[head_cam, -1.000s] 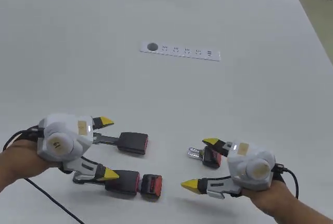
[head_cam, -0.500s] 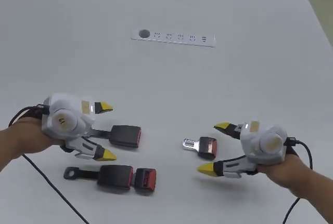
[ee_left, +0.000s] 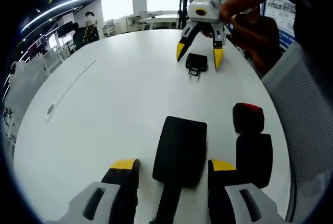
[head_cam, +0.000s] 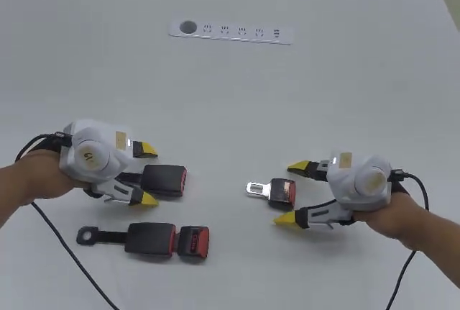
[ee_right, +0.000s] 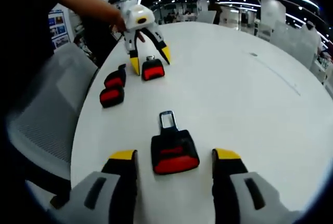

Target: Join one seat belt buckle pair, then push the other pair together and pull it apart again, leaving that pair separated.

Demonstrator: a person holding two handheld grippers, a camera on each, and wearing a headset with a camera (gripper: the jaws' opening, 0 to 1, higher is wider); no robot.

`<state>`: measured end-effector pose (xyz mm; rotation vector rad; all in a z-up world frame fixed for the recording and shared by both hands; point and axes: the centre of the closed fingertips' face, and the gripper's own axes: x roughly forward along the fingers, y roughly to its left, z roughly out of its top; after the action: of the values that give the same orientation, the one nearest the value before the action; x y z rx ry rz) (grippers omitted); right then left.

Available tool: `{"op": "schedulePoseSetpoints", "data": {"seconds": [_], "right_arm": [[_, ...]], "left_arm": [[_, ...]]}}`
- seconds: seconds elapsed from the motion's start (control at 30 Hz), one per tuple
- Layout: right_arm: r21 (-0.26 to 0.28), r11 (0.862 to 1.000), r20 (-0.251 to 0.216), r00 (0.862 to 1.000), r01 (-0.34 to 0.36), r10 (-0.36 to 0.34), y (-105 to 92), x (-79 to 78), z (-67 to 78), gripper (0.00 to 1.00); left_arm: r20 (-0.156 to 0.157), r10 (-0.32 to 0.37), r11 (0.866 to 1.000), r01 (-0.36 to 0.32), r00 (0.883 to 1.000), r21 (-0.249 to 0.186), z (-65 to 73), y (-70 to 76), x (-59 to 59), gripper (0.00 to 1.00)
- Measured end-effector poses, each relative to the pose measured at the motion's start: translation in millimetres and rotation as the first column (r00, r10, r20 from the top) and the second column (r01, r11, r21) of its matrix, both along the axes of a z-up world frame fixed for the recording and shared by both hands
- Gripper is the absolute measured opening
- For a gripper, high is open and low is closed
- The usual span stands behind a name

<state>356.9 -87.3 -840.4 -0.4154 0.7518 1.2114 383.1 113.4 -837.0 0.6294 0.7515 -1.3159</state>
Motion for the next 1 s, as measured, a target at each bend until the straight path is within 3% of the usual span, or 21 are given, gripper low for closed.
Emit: {"op": "schedulePoseSetpoints", "data": {"seconds": [0.13, 0.3, 0.4, 0.6, 0.77, 1.0], "right_arm": [[-0.024, 0.999, 0.042, 0.998, -0.039, 0.04, -0.7, 0.1, -1.4, 0.48], [-0.029, 0.997, 0.067, 0.996, -0.065, 0.067, 0.3, 0.5, -1.8, 0.43], [-0.01, 0.998, 0.077, 0.995, -0.063, 0.064, -0.7, 4.5, -1.9, 0.37], [0.03, 0.996, 0.073, 0.994, -0.08, 0.077, -2.4, 3.2, -0.5, 0.36], [0.082, 0.995, 0.044, 0.997, -0.061, 0.057, -2.9, 4.6, -0.5, 0.36], [0.093, 0.994, 0.05, 0.997, -0.061, 0.057, -0.2, 4.9, -0.7, 0.36]], "left_arm": [[-0.007, -0.007, 1.0, 0.007, 1.0, -0.011, -0.2, -2.3, 1.2, 0.51], [-0.006, -0.017, 1.0, 0.017, 1.0, -0.013, 0.8, -2.5, -1.5, 0.36], [-0.004, -0.017, 1.0, 0.017, 1.0, -0.012, 2.1, -0.3, -0.1, 0.36], [-0.004, -0.05, 0.999, 0.05, 0.999, -0.005, 2.8, 0.6, 0.6, 0.35], [-0.013, -0.052, 0.998, 0.052, 0.999, -0.022, 2.7, 2.2, 1.2, 0.35], [-0.012, -0.068, 0.997, 0.067, 0.998, -0.022, 2.2, 1.0, -0.2, 0.35]]}}
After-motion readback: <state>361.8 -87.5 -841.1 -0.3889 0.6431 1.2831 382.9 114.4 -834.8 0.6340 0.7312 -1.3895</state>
